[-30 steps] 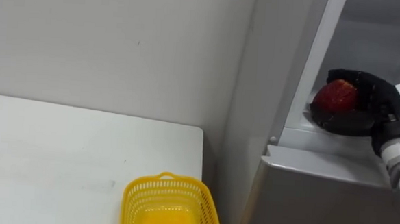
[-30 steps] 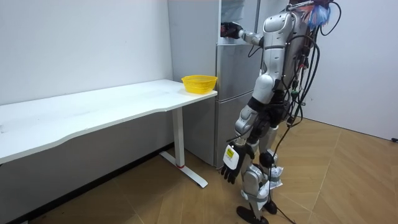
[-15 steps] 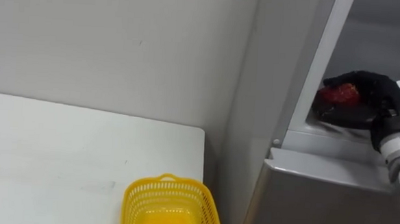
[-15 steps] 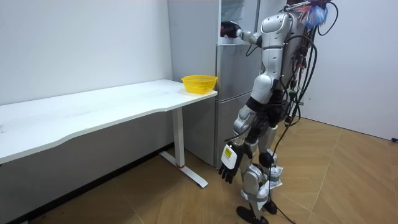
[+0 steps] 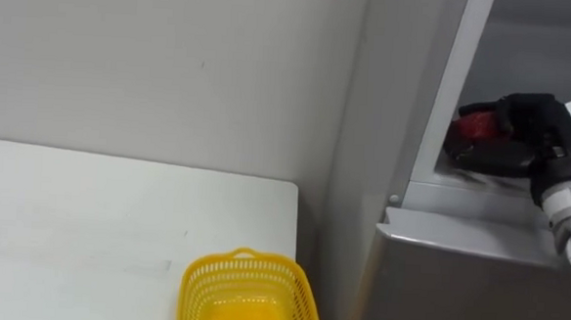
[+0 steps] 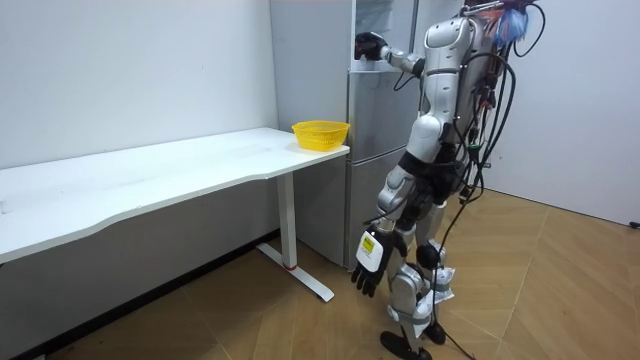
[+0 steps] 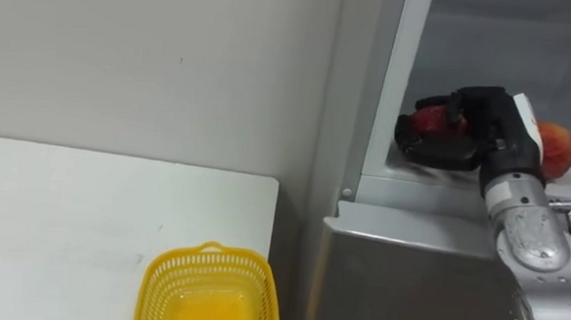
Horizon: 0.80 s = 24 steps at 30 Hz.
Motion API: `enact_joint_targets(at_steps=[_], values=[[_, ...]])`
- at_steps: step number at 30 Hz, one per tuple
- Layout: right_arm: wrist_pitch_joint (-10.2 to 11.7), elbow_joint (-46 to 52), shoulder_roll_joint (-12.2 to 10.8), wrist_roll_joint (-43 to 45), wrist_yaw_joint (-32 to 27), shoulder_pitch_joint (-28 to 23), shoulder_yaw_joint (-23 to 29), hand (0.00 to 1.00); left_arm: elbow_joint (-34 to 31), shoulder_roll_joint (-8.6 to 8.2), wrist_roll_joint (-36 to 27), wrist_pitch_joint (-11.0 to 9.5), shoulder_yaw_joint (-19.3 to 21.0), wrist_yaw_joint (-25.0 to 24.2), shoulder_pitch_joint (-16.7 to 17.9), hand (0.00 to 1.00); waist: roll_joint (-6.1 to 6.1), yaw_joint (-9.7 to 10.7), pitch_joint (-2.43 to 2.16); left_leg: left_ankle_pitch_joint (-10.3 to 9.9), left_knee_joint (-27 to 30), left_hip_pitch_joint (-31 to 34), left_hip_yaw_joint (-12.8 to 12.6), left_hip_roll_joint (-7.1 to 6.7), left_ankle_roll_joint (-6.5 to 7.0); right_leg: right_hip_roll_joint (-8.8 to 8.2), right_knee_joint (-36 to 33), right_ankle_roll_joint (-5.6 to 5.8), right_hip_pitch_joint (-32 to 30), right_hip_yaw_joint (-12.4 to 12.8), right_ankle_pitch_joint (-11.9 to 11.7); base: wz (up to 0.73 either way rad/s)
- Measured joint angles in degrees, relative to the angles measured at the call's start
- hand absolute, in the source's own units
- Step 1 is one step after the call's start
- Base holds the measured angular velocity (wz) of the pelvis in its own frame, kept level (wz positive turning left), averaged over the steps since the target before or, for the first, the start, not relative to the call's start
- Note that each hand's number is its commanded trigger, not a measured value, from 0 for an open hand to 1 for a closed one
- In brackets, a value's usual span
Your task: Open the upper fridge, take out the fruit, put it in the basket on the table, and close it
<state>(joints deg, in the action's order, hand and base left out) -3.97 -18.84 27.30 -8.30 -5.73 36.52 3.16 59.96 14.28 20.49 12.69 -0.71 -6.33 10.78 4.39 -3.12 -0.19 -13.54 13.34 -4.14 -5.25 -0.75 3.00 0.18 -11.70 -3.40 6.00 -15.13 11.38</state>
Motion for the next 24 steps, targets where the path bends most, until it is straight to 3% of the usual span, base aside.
enact_joint_targets(at_steps=[7,14,17,20,24], values=[[-0.02,12.02,-0.30,5.48,-4.27,-7.00,-0.29,1.00,0.26,-0.41,0.36,-0.64,0.49,1.19,0.25,0.00,0.23,-0.39,-0.15,0.11,-0.83,-0.12,-0.36,0.00,-0.12,0.19,0.15,0.01,-0.51,0.84,0.01,-0.03],[-2.16,18.00,-0.85,8.42,-6.61,-10.10,-0.37,1.00,0.05,-0.72,0.44,-0.64,0.47,2.37,0.18,0.00,0.50,-0.20,-0.38,0.11,-0.63,-0.55,-0.65,-0.01,-0.11,0.21,0.15,0.02,-0.37,1.02,0.01,-0.02],[-2.14,22.07,-2.00,11.58,-9.06,-11.09,-0.35,1.00,0.36,-0.90,0.43,-1.07,0.49,2.36,0.16,0.00,-0.09,-0.01,-0.32,0.11,-0.60,-0.67,-0.77,0.01,-0.11,0.22,0.15,0.01,-0.31,1.14,0.01,0.00],[-1.60,26.48,-2.42,14.54,-12.86,-12.03,-0.14,1.00,1.09,-1.41,0.42,-1.99,0.50,2.44,0.32,0.00,-1.12,0.04,0.01,0.10,-0.95,-1.32,-0.85,0.01,-0.10,0.19,0.07,0.02,0.06,1.16,0.00,0.00],[0.58,32.93,-3.15,18.04,-16.68,-13.78,-0.05,1.00,2.54,-2.34,0.39,-2.98,0.51,2.45,1.00,0.00,-2.11,0.44,-0.32,0.14,-1.55,-1.55,-0.88,0.02,-0.16,0.23,0.02,0.02,0.21,1.23,0.00,0.00]])
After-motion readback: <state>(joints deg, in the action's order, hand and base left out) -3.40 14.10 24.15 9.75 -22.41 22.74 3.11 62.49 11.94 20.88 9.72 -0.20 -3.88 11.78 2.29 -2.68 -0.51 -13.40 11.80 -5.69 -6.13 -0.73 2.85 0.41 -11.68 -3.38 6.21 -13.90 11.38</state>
